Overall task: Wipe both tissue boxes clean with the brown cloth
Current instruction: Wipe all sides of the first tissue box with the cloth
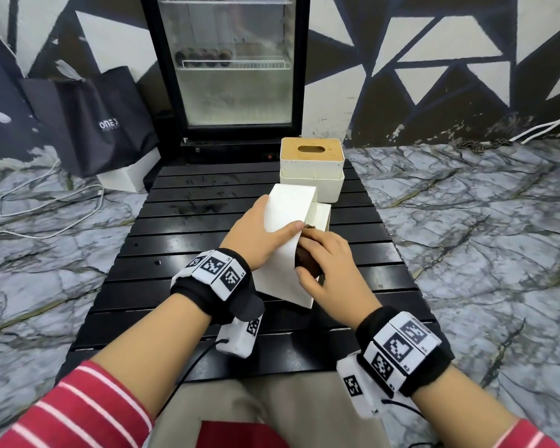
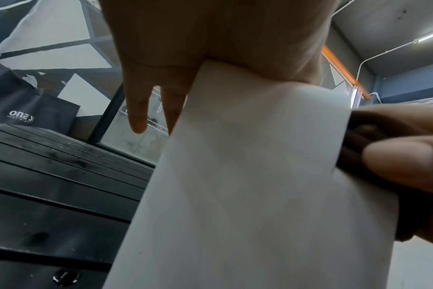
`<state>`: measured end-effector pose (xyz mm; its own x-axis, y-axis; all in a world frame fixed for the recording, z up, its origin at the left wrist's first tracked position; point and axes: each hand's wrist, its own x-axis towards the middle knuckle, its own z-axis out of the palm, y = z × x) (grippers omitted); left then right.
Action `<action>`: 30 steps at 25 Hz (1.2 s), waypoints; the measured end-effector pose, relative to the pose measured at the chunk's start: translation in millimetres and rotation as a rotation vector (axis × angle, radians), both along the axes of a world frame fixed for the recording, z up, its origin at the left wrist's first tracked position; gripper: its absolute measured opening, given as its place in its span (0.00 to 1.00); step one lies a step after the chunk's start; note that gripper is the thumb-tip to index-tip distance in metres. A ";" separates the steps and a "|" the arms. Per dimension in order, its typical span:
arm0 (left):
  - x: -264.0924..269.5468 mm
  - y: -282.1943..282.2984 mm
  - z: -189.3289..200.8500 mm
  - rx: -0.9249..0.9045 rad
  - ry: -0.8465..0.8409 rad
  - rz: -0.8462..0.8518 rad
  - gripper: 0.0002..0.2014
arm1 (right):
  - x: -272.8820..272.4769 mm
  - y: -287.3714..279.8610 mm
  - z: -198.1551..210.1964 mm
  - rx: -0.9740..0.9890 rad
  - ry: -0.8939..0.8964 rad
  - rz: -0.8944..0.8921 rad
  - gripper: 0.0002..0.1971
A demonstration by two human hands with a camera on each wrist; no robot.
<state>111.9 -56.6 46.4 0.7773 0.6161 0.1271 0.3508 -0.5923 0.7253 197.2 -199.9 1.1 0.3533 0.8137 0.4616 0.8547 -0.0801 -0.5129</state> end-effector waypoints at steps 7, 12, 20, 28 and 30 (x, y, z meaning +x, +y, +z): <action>0.4 4.7 -3.8 0.008 0.000 0.016 0.27 | 1.8 3.9 1.0 -0.029 0.020 -0.002 0.27; 2.4 7.4 -10.7 0.021 -0.002 -0.002 0.37 | 14.2 -8.9 -1.8 -0.037 0.001 0.081 0.26; 5.3 10.9 -13.0 0.042 -0.014 -0.007 0.38 | 9.4 -7.7 -1.1 -0.047 -0.020 0.066 0.27; 6.3 13.2 -15.6 0.047 -0.005 0.006 0.40 | 4.1 -0.8 -1.2 -0.055 -0.020 0.027 0.28; 4.5 14.6 -17.4 0.048 -0.007 0.013 0.40 | 7.9 -6.0 -1.0 -0.057 -0.011 0.062 0.26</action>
